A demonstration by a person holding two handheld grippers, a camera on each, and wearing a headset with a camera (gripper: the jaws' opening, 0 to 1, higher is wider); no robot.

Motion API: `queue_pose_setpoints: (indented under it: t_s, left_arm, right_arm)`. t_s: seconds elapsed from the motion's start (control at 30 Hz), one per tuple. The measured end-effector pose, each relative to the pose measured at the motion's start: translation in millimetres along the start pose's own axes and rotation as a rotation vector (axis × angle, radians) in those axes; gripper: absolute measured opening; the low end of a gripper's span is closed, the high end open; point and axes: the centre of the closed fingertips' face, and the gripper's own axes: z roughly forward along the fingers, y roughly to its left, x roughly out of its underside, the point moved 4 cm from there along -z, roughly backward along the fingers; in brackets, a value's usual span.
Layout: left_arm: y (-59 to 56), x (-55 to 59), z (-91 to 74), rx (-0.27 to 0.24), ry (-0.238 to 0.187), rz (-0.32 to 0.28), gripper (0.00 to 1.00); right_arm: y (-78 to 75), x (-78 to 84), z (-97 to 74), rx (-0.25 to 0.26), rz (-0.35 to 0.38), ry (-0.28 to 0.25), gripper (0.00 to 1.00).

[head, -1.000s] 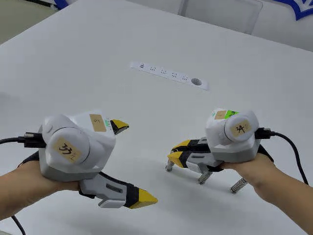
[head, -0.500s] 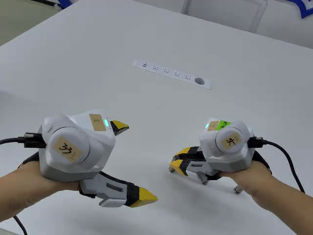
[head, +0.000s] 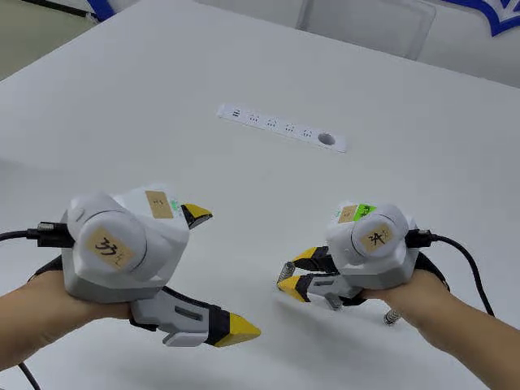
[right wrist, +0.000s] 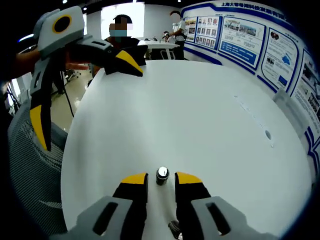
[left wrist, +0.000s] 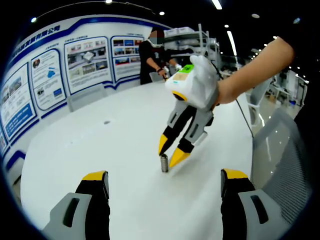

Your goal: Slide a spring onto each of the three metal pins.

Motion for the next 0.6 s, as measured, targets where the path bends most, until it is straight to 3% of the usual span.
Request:
queue_pose_setpoints:
  t_s: [0.17,0.33,0.5,0.6]
  left_arm:
    - [3.1,-12.7,2.1,-0.004,-0.024,-0.004,0.95]
    - [2.0,-23.4,4.0,0.003,-0.025,0.023,0.94]
    - [1.1,-29.8,9.1,0.01,-0.018,0.04,0.94]
    - [-1.3,-33.6,13.8,0.024,-0.012,0.056,0.95]
  right_arm:
    - [-2.5,-3.2,-19.4,0.015,-0.003,-0.022,0.24]
    - [-7.1,-7.3,-52.6,0.058,-0.038,-0.06,0.25]
    - [-10.0,3.3,-87.6,0.107,-0.107,-0.053,0.27]
    - [-13.7,16.8,-109.0,0.136,-0.095,-0.049,0.3]
